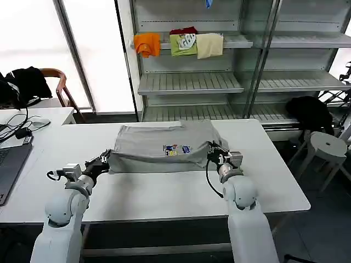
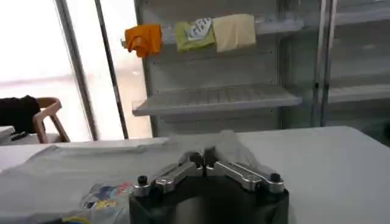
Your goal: Fold and organize the clothes.
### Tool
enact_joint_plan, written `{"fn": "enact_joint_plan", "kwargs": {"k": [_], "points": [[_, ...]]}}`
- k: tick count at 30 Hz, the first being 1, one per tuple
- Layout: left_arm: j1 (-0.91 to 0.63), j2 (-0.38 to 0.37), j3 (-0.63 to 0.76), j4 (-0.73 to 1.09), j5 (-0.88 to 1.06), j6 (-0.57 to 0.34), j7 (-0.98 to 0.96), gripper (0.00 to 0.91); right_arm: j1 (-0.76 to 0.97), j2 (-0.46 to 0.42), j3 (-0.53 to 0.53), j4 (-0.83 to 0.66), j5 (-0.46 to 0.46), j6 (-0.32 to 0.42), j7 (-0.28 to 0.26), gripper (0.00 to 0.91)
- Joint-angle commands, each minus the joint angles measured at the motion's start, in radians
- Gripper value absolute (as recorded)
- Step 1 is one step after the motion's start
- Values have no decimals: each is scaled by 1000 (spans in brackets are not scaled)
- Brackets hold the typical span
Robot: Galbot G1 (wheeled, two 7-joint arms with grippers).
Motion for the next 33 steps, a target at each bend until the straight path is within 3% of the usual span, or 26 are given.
{"fn": "enact_joint_plan", "kwargs": {"k": [1, 10, 16, 26, 33], "points": [[-35, -1, 2, 80, 32, 4, 4, 907, 46, 7, -10, -93, -20, 4, -11, 907], [-34, 2, 1, 70, 54, 3, -3, 907, 68, 10, 12, -147, -39, 105, 28, 907], [-8, 12, -12, 35, 44, 3, -4, 907, 85, 2, 49, -134, -12, 124, 42, 907], [60, 18, -22, -21, 32, 3, -6, 907, 28, -45, 75, -14, 21, 64, 45, 907], [83, 20, -12, -25, 96, 5, -7, 907, -102, -79, 80, 139, 26, -29, -6, 907]]}}
